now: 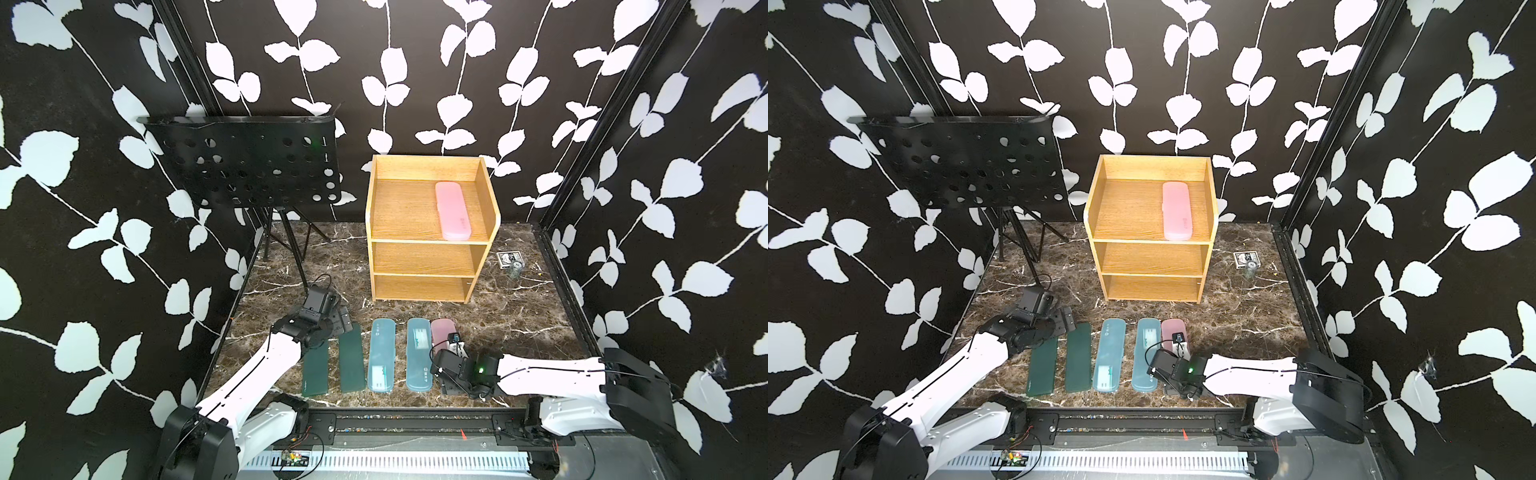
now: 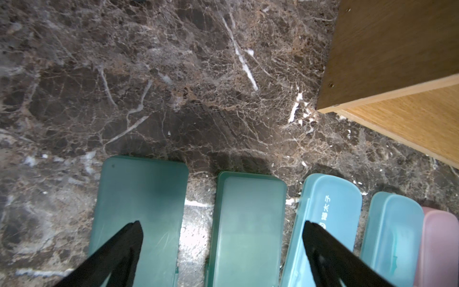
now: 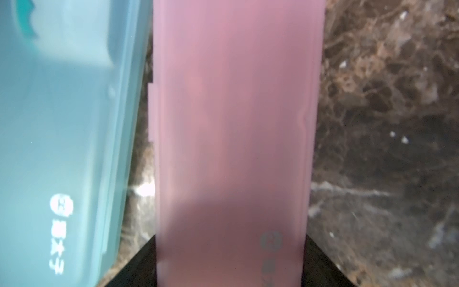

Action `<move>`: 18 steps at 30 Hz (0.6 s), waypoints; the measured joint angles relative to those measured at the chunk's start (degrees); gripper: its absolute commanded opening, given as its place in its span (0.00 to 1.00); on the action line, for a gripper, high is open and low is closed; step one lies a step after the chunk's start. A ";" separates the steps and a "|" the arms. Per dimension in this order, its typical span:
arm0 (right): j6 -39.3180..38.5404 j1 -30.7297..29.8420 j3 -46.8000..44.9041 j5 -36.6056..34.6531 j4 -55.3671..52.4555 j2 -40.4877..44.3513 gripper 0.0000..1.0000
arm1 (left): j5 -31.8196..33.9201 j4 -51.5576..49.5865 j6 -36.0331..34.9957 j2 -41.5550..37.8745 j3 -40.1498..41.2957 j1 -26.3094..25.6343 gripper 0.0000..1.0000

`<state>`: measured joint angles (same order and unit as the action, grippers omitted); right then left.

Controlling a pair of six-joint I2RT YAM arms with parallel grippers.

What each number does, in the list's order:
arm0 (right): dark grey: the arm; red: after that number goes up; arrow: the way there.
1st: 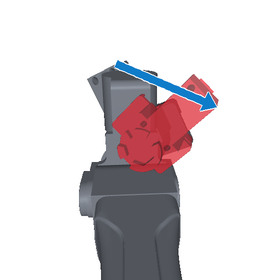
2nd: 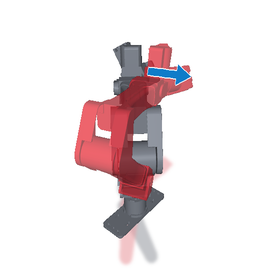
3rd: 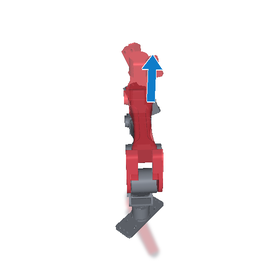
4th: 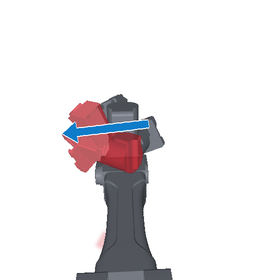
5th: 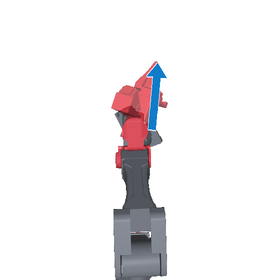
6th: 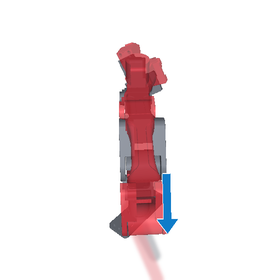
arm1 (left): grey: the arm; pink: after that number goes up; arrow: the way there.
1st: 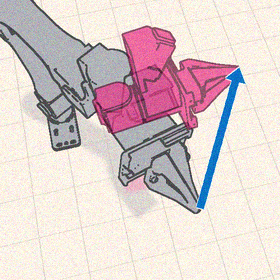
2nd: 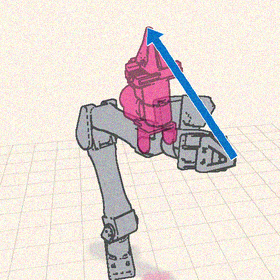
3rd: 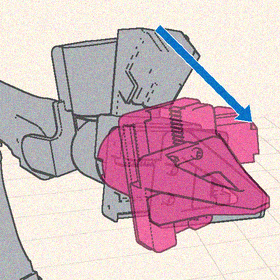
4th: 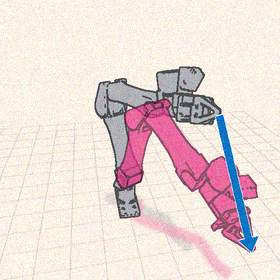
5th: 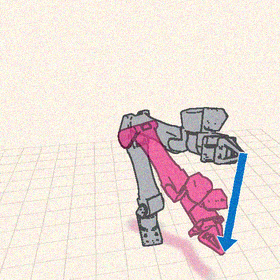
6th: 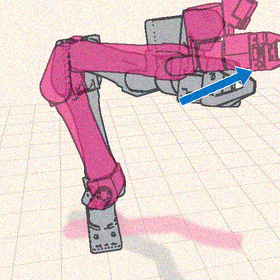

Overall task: Place the pencil cases on the shelf according to color
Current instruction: Pick up the pencil case from the center of the board.

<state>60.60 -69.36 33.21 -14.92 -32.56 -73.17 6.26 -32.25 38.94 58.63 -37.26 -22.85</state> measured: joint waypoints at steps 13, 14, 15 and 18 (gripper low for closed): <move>-7.63 -2.47 12.74 -1.33 -16.20 25.22 0.41 | 3.04 -3.39 -1.70 -4.09 -4.24 0.00 0.99; -8.90 -2.80 14.05 -0.87 -16.55 25.27 0.41 | 3.17 -3.63 -2.01 -4.09 -4.94 0.00 0.99; -10.34 -3.13 15.58 -0.48 -16.72 24.85 0.41 | 3.23 -3.65 -2.23 -4.07 -5.49 0.00 0.99; -14.67 -3.52 21.29 -0.04 -16.85 22.95 0.41 | 3.37 -3.63 -2.73 -3.85 -6.60 0.00 0.99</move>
<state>45.93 -72.88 54.50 -14.96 -49.41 -50.22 9.63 -35.88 36.21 54.78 -43.86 -22.85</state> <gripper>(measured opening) 0.749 0.989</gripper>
